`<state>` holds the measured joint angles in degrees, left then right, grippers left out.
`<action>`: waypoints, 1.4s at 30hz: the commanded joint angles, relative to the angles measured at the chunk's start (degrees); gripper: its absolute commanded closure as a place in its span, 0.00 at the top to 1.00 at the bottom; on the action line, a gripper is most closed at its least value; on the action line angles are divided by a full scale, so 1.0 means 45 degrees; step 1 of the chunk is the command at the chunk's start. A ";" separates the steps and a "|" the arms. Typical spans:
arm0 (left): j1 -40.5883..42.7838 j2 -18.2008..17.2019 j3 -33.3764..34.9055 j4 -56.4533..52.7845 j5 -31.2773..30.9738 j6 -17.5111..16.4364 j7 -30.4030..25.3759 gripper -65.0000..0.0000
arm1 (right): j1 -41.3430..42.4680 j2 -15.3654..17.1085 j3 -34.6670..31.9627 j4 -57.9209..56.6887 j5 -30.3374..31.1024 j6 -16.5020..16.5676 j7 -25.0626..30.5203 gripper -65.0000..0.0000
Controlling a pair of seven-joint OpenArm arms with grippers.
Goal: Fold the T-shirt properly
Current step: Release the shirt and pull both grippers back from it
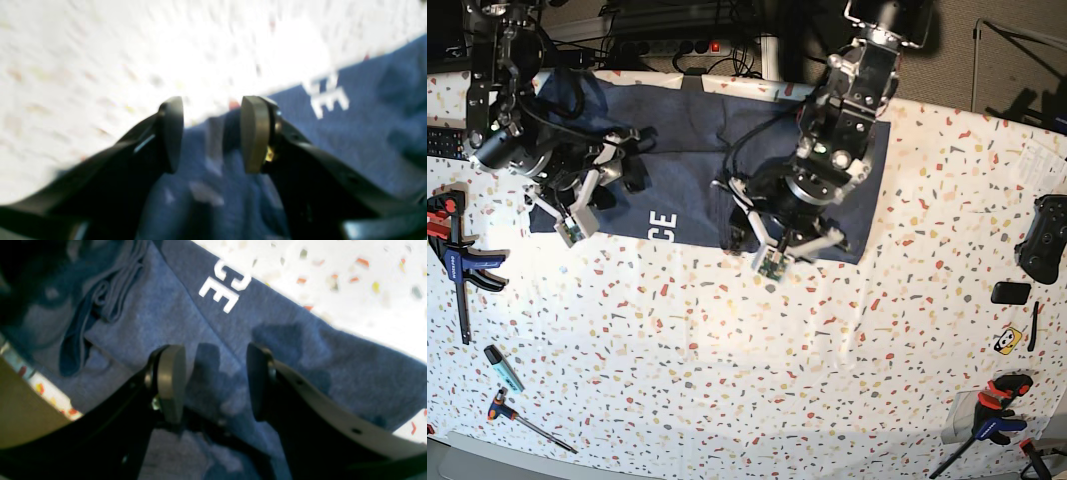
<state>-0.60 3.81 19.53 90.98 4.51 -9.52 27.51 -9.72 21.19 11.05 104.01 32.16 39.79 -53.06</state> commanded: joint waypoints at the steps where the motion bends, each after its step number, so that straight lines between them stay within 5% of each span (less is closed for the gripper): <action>1: -0.0107 -0.0170 0.0000 0.0685 -0.0010 0.0039 -0.0272 0.42 | 0.0146 0.0155 0.0369 0.0257 0.0719 0.0047 0.0049 0.46; 5: -0.0083 -0.1350 -0.0010 0.1574 -0.0296 0.1103 0.0083 0.42 | 0.0151 0.0160 0.2059 0.0257 0.3395 0.0047 -0.1520 0.46; 8: -0.0068 -0.2565 -0.0010 0.1593 -0.1729 0.1481 0.0243 0.42 | 0.0039 0.0447 0.3366 0.0248 0.5022 0.0047 -0.2560 0.46; 16: 0.0816 -0.3653 -0.1481 0.1593 -0.2754 0.1496 0.0189 0.42 | -0.1185 0.2181 0.4362 -0.0384 0.5197 0.0047 -0.2560 0.52; 29: 0.2788 -0.3682 -0.5775 0.1593 -0.5119 -0.1860 0.0199 0.42 | -0.0670 0.2744 0.4367 -0.4172 0.5299 0.0047 -0.2851 0.52; 35: 0.3211 -0.3677 -0.5906 0.1593 -0.5119 -0.2093 0.0209 0.42 | 0.0510 0.2832 0.4347 -0.5921 0.6586 0.0047 -0.3925 0.52; 42: 0.3274 -0.3682 -0.5906 0.1593 -0.5115 -0.2093 0.0214 0.42 | 0.0675 0.2807 0.3837 -0.6873 0.6528 0.0047 -0.4235 0.52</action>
<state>14.46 -12.36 -6.76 96.92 -17.91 -18.65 30.00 -7.18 32.56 28.05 72.47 60.71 39.79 -72.05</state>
